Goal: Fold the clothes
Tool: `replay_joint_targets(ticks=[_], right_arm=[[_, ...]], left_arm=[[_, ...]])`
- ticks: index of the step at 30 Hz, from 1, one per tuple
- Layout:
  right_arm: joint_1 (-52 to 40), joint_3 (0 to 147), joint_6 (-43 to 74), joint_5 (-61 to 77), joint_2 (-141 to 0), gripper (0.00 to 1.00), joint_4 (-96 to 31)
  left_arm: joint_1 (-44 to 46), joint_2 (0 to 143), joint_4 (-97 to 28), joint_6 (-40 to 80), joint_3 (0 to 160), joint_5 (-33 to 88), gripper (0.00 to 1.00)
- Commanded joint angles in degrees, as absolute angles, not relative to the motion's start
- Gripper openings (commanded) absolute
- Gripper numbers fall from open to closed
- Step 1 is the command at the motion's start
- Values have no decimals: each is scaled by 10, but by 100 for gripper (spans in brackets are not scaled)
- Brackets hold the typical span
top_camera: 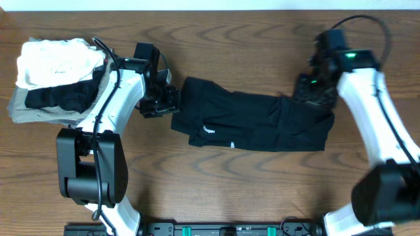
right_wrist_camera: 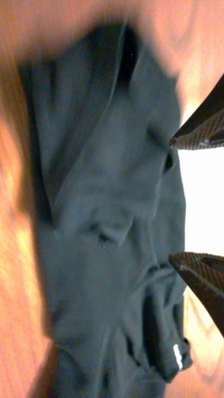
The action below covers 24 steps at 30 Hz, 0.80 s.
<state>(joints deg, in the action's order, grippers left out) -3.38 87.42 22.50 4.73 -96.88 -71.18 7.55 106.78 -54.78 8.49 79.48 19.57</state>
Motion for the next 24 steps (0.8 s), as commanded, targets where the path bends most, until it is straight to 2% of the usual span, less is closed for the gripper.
replay_joint_targets(ticks=[1,6,13,24], right_arm=[[0,884,216,-31,-945,54,-758],[23,849,216,-32,-945,49,-777],[30,747,247,-86,-948,50,-700],[48,681,253,-84,-948,49,-605]], left_arm=[[75,1067,-550,73,799,201,67],[75,1067,-547,73,799,201,67],[75,1067,-553,73,799,201,67],[75,1067,-554,73,799,201,67]])
